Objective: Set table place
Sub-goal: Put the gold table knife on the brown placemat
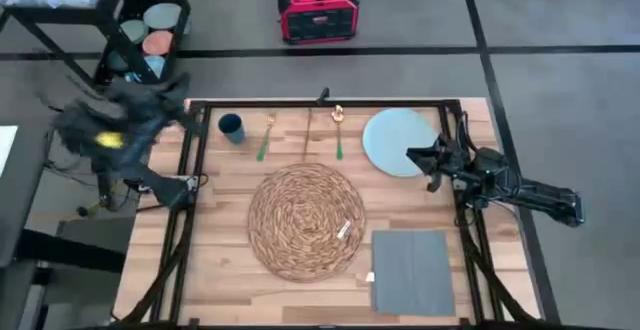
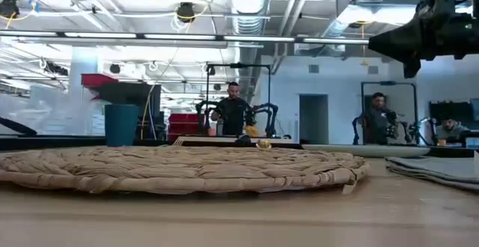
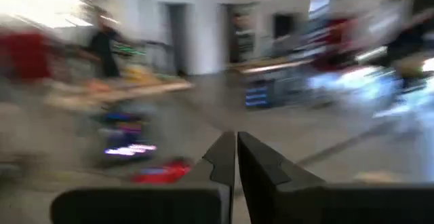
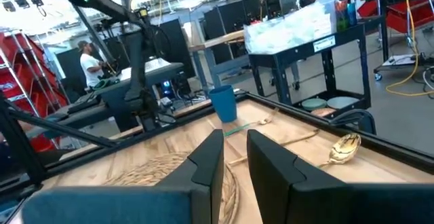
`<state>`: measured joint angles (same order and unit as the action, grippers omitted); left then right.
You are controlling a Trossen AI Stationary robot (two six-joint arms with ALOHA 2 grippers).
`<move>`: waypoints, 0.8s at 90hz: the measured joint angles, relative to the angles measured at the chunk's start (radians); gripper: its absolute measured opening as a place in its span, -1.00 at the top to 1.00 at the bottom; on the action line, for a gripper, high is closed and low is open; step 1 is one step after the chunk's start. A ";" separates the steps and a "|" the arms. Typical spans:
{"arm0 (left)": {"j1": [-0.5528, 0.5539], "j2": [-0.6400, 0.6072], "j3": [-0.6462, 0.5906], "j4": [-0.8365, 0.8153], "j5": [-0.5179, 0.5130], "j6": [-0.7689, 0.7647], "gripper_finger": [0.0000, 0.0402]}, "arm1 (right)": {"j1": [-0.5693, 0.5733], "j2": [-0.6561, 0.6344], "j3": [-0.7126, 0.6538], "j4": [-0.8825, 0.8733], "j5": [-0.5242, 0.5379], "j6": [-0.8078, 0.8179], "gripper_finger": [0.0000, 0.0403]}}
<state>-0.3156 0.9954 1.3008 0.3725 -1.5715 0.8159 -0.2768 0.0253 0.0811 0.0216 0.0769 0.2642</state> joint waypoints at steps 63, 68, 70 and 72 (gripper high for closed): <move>0.636 0.735 0.879 -1.628 1.009 -1.290 1.00 | 0.001 0.000 0.000 -0.048 -0.001 0.207 0.74; 0.670 0.781 0.886 -1.755 0.974 -1.356 1.00 | 0.002 0.000 0.000 -0.051 0.000 0.206 0.74; 0.682 0.797 0.885 -1.767 0.973 -1.372 1.00 | 0.002 0.000 0.000 -0.055 0.000 0.207 0.74; 0.692 0.812 0.881 -1.770 0.988 -1.387 1.00 | 0.002 0.000 0.000 -0.060 -0.001 0.207 0.74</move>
<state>0.3764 1.8071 2.1820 -1.3978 -0.5830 -0.5707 -0.2752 0.0253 0.0811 -0.0381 0.0761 0.4709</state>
